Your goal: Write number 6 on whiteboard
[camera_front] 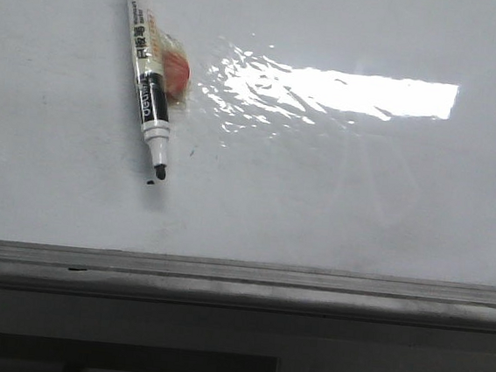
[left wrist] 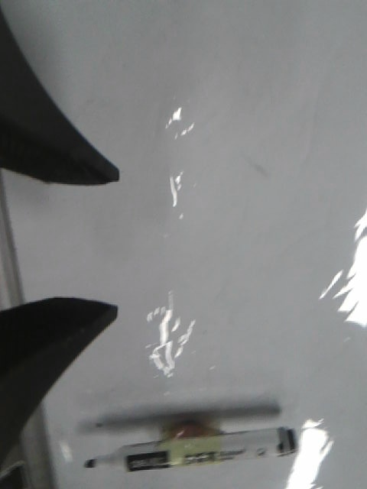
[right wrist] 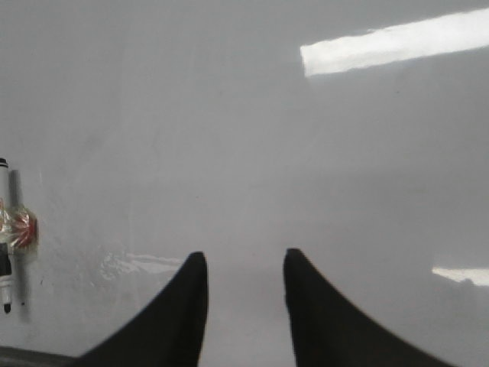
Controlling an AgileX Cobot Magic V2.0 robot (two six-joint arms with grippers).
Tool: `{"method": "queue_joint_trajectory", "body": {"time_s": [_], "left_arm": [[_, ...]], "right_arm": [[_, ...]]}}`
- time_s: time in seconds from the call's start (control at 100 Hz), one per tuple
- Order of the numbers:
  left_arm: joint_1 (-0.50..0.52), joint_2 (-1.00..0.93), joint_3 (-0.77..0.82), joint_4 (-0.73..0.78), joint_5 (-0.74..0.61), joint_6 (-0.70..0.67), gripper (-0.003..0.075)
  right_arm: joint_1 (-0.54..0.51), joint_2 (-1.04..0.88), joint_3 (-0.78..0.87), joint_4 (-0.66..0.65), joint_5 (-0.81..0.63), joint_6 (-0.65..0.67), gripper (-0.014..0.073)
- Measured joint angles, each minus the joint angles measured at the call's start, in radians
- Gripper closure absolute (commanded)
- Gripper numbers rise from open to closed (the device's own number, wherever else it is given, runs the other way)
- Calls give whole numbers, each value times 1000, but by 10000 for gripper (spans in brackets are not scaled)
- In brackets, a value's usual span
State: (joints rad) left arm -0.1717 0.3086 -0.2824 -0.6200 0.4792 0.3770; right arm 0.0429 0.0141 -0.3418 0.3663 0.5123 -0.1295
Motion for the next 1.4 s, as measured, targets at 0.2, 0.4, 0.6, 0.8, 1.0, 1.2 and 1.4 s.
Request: {"method": "queue_joint_trajectory", "body": {"time_s": [0.2, 0.4, 0.6, 0.8, 1.0, 1.2, 1.4], "left_arm": [[-151, 120, -56, 152, 106, -10, 353], [-196, 273, -91, -52, 26, -14, 352], [-271, 405, -91, -355, -87, 156, 352], [-385, 507, -94, -498, -233, 232, 352], [-534, 591, -119, -540, -407, 241, 352], [-654, 683, -179, -558, -583, 243, 354], [-686, 781, -227, -572, -622, 243, 354]], "right_arm": [[0, 0, -9, -2, 80, -20, 267], [0, 26, -36, -2, 111, -21, 267], [0, 91, -72, -2, 111, -21, 267], [0, 133, -75, -2, 109, -24, 267], [0, 143, -75, -2, 101, -24, 267], [0, 145, -75, -2, 99, -25, 267], [0, 145, -75, -2, 93, -25, 271]]}}
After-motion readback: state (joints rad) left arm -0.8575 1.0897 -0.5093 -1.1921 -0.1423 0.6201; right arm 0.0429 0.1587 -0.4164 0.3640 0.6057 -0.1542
